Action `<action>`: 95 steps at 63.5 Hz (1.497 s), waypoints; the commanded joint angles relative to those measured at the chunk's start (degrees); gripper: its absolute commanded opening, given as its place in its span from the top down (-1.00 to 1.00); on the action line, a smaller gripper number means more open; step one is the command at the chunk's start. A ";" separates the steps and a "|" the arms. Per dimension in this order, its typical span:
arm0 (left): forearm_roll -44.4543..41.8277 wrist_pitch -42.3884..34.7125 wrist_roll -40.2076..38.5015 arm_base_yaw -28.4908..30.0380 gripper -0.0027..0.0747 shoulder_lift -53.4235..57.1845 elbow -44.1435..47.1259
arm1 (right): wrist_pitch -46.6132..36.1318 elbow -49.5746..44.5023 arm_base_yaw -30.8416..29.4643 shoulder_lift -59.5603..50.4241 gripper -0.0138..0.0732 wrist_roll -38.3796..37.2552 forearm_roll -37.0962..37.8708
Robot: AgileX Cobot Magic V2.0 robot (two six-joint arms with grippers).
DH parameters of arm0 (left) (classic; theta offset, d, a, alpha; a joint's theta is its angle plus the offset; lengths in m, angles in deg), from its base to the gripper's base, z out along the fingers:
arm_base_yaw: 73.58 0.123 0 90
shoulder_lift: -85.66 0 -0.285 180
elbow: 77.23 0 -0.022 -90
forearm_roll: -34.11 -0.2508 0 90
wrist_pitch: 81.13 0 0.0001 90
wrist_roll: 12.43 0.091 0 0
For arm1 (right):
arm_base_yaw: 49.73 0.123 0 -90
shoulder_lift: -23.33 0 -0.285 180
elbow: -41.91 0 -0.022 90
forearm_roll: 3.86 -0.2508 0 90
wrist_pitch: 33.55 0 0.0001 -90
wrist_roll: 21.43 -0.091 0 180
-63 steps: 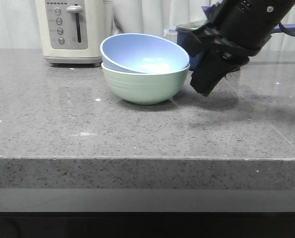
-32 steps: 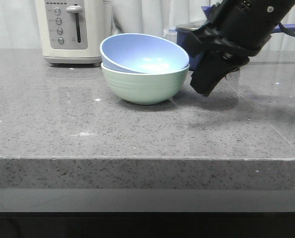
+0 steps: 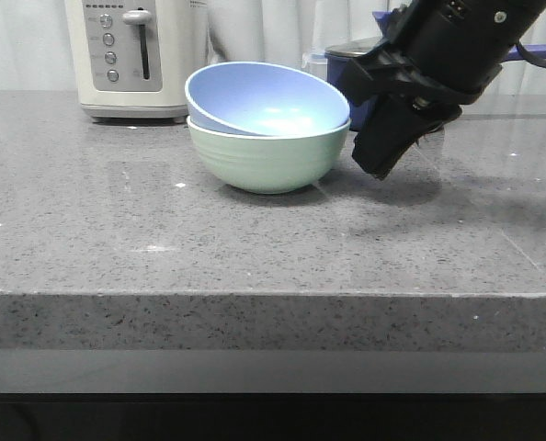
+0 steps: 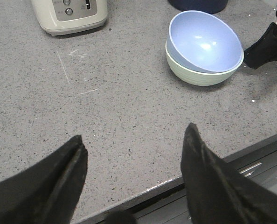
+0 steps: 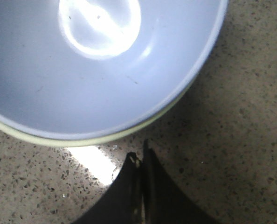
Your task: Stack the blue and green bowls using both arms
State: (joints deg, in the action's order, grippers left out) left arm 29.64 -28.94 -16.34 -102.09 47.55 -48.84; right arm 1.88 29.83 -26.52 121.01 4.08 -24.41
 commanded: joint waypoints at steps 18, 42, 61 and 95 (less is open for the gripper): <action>-0.21 -4.43 -0.49 -0.45 -0.20 -0.39 -1.41 | 4.57 1.46 -0.22 -14.29 0.83 -7.41 -1.09; -0.21 -4.45 -0.49 -0.45 -0.20 -0.39 -1.41 | 9.99 -4.29 -0.27 -32.97 0.81 -24.20 13.71; -0.21 -4.45 -0.49 -0.45 -0.20 -0.39 -1.41 | 11.87 -13.55 -0.27 -50.08 0.81 -29.49 17.45; -0.21 -4.68 -0.49 -0.45 0.53 -0.39 -1.41 | 13.13 -17.38 -0.27 -57.99 0.81 -29.38 19.02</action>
State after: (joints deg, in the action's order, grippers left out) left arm 29.64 -29.17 -16.34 -102.09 47.55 -48.84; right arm 18.54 11.08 -26.52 62.96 -25.32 -6.75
